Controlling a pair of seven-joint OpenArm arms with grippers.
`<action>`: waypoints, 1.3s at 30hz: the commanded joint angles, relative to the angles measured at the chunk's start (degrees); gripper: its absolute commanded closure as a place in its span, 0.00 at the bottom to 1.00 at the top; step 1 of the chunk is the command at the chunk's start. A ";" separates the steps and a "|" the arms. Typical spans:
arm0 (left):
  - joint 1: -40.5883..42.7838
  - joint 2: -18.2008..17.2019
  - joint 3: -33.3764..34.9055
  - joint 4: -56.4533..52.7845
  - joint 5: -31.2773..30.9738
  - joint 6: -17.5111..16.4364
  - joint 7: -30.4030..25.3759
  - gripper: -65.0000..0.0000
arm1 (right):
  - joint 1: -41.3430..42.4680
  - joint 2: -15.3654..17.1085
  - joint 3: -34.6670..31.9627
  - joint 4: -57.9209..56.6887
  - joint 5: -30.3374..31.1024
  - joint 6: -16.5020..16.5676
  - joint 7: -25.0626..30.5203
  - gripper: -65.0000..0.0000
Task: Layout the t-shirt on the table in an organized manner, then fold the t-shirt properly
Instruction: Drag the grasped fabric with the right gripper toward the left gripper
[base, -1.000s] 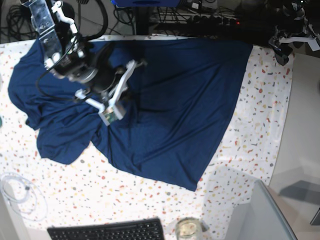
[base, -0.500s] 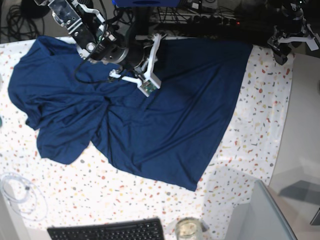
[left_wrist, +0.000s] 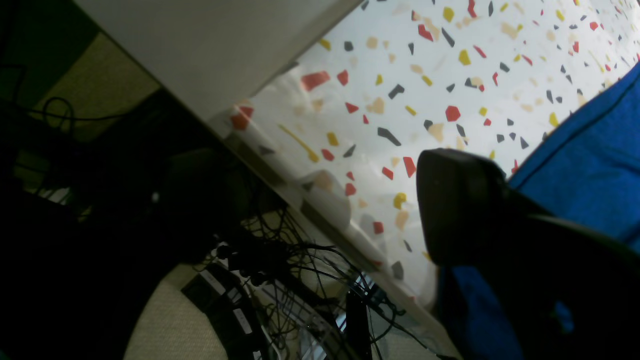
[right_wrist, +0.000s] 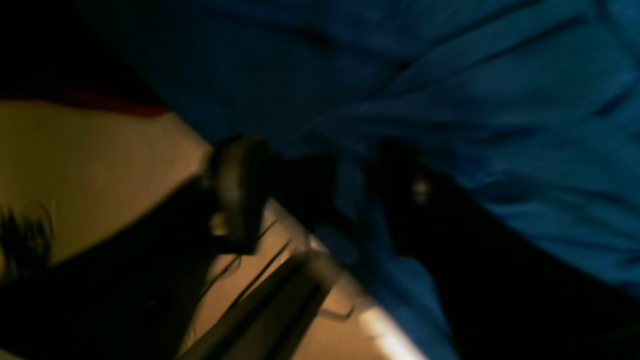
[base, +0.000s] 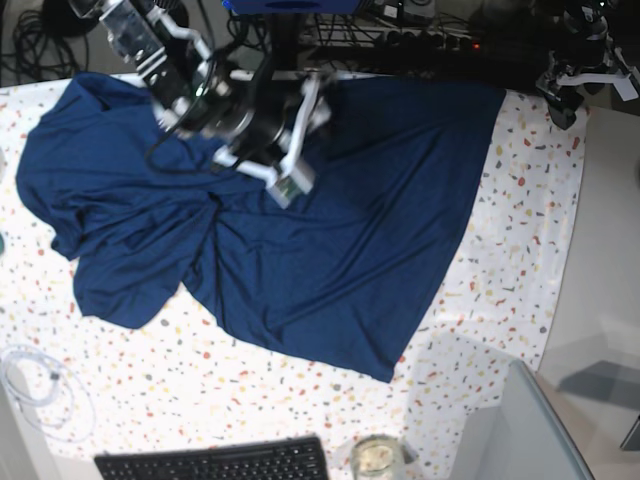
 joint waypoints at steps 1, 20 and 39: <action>0.72 -0.68 -0.53 0.80 -0.48 -0.11 -1.24 0.11 | 0.87 -1.90 2.66 0.15 0.29 -0.13 1.35 0.42; 0.81 -0.68 -0.62 0.80 -0.48 -0.11 -1.33 0.11 | 8.70 -7.26 13.91 -18.75 0.12 0.14 3.64 0.44; 1.07 -2.62 -0.71 0.71 -0.48 -0.02 -1.33 0.11 | 8.17 -10.16 -7.45 -12.42 0.21 -0.04 3.37 1.00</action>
